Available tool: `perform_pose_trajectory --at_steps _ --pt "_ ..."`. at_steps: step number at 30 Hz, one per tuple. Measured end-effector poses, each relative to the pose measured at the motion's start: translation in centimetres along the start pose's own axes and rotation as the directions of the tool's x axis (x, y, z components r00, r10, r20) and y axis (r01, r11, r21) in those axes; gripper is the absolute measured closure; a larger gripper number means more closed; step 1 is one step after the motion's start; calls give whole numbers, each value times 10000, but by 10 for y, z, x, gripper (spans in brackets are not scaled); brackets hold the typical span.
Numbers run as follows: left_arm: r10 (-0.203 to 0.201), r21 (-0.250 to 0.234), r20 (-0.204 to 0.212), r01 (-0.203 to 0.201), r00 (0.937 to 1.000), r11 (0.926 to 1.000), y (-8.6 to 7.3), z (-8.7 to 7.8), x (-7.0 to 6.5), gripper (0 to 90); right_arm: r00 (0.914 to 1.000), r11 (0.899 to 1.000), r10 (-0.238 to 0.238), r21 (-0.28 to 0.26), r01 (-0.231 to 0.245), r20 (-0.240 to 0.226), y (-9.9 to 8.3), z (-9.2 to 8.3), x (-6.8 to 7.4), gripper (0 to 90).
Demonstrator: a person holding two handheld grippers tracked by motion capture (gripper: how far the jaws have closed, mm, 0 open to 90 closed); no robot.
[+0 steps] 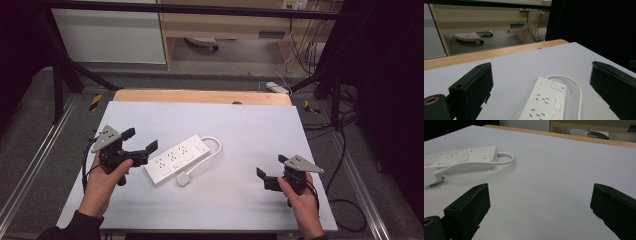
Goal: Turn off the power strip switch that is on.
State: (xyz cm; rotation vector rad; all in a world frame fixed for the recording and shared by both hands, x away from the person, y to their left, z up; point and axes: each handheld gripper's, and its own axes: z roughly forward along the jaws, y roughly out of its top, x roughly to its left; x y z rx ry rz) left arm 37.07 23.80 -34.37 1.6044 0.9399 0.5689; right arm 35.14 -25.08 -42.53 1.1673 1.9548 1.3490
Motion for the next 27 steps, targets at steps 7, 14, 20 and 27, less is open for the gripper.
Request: perform_pose_trajectory --at_steps 7,14,20,27 --pt "85 21 66 -85 9999 10000 -1 11 -6 55 10000 10000 -10 9 10 -35 0 0 0 32" --pt "116 93 76 -117 9999 9999 -3 17 -7 58 10000 10000 3 3 -3 -19 0 -1 -1 32" --pt "80 163 100 -81 9999 9998 -5 23 -8 61 10000 10000 28 16 -28 -25 0 0 -1 32" --pt "60 154 116 -62 9999 9999 -5 30 -10 86 10000 10000 50 -9 -50 -31 0 0 -1 32"
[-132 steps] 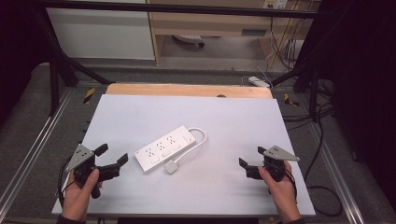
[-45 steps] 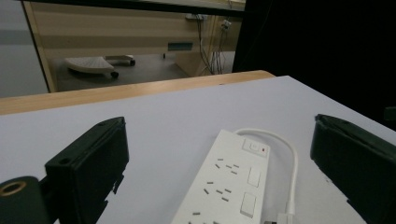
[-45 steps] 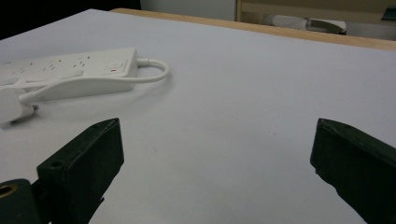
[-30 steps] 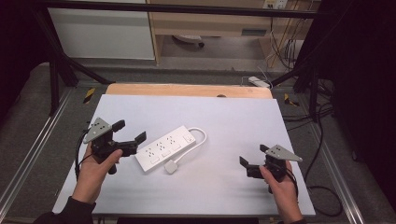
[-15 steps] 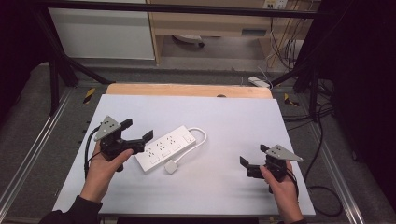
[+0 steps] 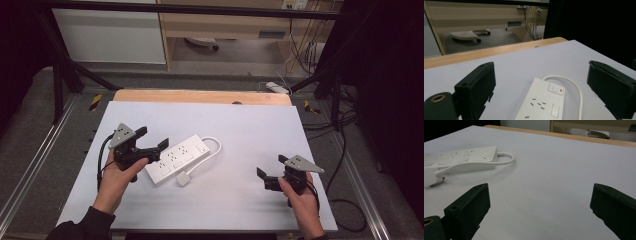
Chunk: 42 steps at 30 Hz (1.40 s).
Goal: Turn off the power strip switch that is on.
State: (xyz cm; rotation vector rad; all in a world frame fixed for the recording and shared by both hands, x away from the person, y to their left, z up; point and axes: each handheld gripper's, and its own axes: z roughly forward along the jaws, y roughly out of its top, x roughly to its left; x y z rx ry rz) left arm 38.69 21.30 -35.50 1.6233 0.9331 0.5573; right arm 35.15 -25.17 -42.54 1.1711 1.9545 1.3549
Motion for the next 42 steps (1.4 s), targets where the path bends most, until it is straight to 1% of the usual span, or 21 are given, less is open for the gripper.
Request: perform_pose_trajectory --at_steps 9,12,13,17,19,20,24,27,29,34,38,39,40,41,42 --pt "-44 111 65 43 10000 9999 -2 12 -4 129 10000 10000 19 -1 -19 -15 0 0 -1 32" --pt "2 137 70 -3 10000 9999 -2 15 -5 143 10000 10000 30 1 -30 -16 0 0 -1 32" --pt "61 215 68 -62 10000 9997 -3 17 -6 147 10000 10000 9 -5 -9 -15 0 0 -1 32" --pt "57 260 74 -59 10000 9996 -5 20 -7 156 10000 10000 27 -23 -27 -9 0 -1 -1 33" --pt "38 280 212 -44 9998 9996 -6 21 -7 163 10000 10000 28 -12 -28 -18 0 -1 -1 33" --pt "7 302 243 -14 9997 9995 -6 22 -7 174 10000 10000 19 -5 -19 -20 0 0 -1 33" --pt "86 387 211 -94 9997 9992 -10 25 -8 227 10000 10000 28 -23 -28 -11 0 -1 -1 33" --pt "156 583 249 -170 9996 9982 -13 27 -9 237 10000 10000 17 -13 -17 -20 0 -1 -1 33" --pt "217 694 208 -231 9995 9973 -16 28 -9 276 10000 10000 5 14 -5 -21 0 0 0 33" --pt "285 827 199 -300 9994 9961 -20 30 -8 326 10000 10000 2 13 -2 -16 0 0 0 34" --pt "456 1009 166 -471 9988 9938 -23 32 -10 363 10000 10000 23 32 -23 -8 0 0 0 34" --pt "516 1074 168 -531 9985 9928 -24 32 -10 380 10000 10000 25 19 -25 0 0 0 0 34" --pt "538 1110 178 -555 9984 9923 -24 32 -11 426 10000 10000 37 35 -37 -19 -1 0 0 35" --pt "557 1200 286 -587 9980 9910 -26 33 -12 443 10000 10000 27 46 -27 -18 -1 1 0 35" --pt "557 1200 286 -587 9980 9910 -26 33 -12 463 10000 10000 27 46 -27 -18 -1 1 0 35"
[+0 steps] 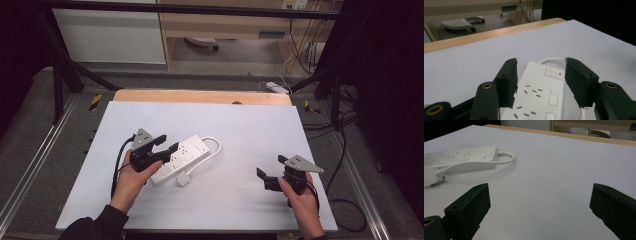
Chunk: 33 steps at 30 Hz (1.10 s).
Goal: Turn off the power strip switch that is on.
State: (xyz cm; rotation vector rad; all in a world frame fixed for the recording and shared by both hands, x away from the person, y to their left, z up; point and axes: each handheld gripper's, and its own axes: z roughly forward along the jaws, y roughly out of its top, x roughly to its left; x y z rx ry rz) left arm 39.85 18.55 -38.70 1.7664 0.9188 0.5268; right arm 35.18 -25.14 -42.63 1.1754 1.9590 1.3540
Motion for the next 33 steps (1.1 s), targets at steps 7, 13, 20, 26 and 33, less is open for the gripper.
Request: perform_pose_trajectory --at_steps 7,13,20,26,33 --pt "-29 165 2 29 10000 9999 -7 1 -2 563 10000 10000 -12 37 12 3 0 1 0 37" --pt "31 305 49 -33 10000 9995 -11 4 -3 661 10000 10000 -12 22 12 -3 0 0 0 38" --pt "151 474 258 -163 9996 9987 -14 7 -5 758 10000 10000 -15 7 15 -2 0 0 0 37" --pt "261 713 429 -291 9987 9970 -17 10 -6 834 10000 10000 -26 26 26 -11 0 0 0 38" --pt "254 830 478 -294 9985 9961 -18 11 -5 864 10000 10000 -35 28 35 -17 0 0 0 38"
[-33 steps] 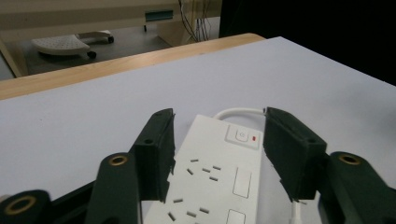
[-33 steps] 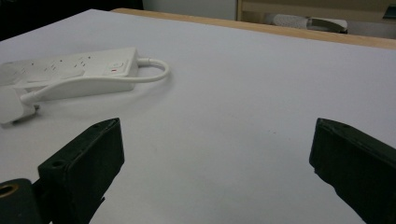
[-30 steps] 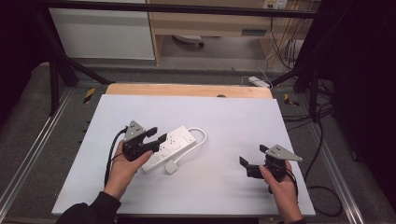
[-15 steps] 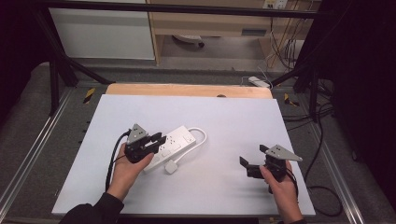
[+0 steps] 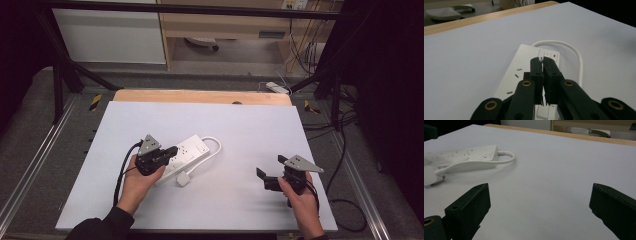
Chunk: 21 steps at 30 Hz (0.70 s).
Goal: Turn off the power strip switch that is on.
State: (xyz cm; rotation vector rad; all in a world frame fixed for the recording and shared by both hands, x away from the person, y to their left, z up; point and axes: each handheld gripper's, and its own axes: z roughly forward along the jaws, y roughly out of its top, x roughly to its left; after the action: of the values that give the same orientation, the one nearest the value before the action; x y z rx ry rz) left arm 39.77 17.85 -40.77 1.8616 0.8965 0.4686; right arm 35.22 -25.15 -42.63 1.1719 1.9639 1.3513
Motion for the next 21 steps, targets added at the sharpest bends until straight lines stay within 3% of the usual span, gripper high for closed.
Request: perform_pose_trajectory --at_steps 21 --pt "195 515 152 -202 9997 9985 -6 6 -3 897 10000 10000 32 -7 -32 5 0 0 0 37"
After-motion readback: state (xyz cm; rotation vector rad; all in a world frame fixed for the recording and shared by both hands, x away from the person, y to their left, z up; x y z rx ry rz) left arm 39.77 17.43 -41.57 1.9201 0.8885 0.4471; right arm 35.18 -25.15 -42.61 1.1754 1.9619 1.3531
